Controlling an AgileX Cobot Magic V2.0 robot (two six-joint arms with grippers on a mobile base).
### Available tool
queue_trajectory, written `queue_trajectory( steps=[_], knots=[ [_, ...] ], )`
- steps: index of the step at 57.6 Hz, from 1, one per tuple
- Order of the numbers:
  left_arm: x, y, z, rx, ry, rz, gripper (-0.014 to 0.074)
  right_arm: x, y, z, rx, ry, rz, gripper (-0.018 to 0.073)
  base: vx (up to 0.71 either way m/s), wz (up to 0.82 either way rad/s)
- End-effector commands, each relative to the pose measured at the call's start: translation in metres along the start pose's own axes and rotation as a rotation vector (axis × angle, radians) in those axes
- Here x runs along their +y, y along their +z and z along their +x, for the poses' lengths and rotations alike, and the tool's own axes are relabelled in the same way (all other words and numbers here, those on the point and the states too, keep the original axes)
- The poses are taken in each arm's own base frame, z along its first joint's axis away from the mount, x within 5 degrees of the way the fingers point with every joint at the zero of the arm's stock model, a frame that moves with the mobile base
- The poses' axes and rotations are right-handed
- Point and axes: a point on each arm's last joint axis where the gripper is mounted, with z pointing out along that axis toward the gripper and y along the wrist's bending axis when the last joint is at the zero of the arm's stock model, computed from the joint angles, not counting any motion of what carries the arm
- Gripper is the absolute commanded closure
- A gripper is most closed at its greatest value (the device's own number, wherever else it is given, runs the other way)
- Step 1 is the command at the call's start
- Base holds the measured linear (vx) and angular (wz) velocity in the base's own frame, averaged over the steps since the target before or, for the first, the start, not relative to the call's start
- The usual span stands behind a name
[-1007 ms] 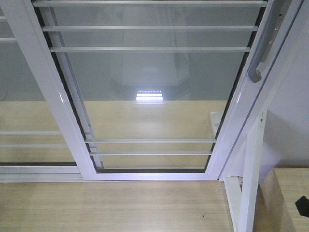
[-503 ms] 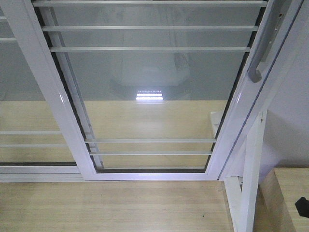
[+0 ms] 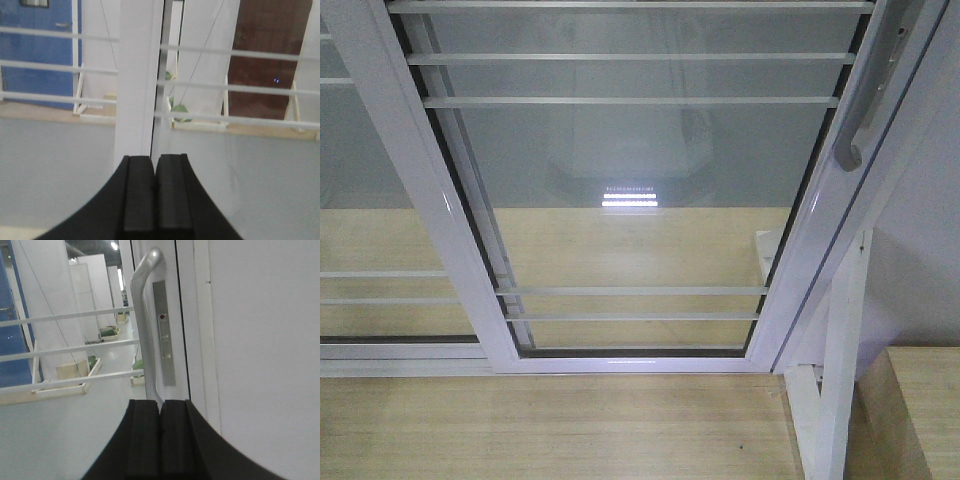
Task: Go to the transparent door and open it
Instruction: 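Align the base and raise the right gripper toward the silver handle, then close the right gripper around the silver curved door handle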
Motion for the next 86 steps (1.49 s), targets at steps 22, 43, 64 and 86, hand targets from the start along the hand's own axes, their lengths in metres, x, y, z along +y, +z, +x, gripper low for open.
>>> queue_trajectory(
  steps=[22, 43, 64, 86],
  knots=[
    [-0.015, 0.002, -0.141, -0.282, 0.053, 0.026, 0.0603, 0.02, 0.008, -0.161, -0.182, -0.218, 0.012, 0.0565, 0.0, 0.0],
    [-0.019, 0.078, -0.169, -0.125, 0.077, 0.01, 0.0601, 0.021, 0.09, -0.161, 0.033, -0.216, 0.008, 0.0557, 0.0, 0.0],
    [-0.016, 0.117, -0.139, 0.064, 0.085, -0.002, 0.0445, 0.019, 0.138, -0.135, 0.117, -0.211, -0.012, 0.0324, 0.0, 0.0],
    [-0.014, 0.133, -0.125, 0.139, 0.079, -0.008, 0.0165, 0.017, 0.177, -0.102, 0.207, -0.205, -0.027, 0.0069, 0.0, 0.0]
  ],
)
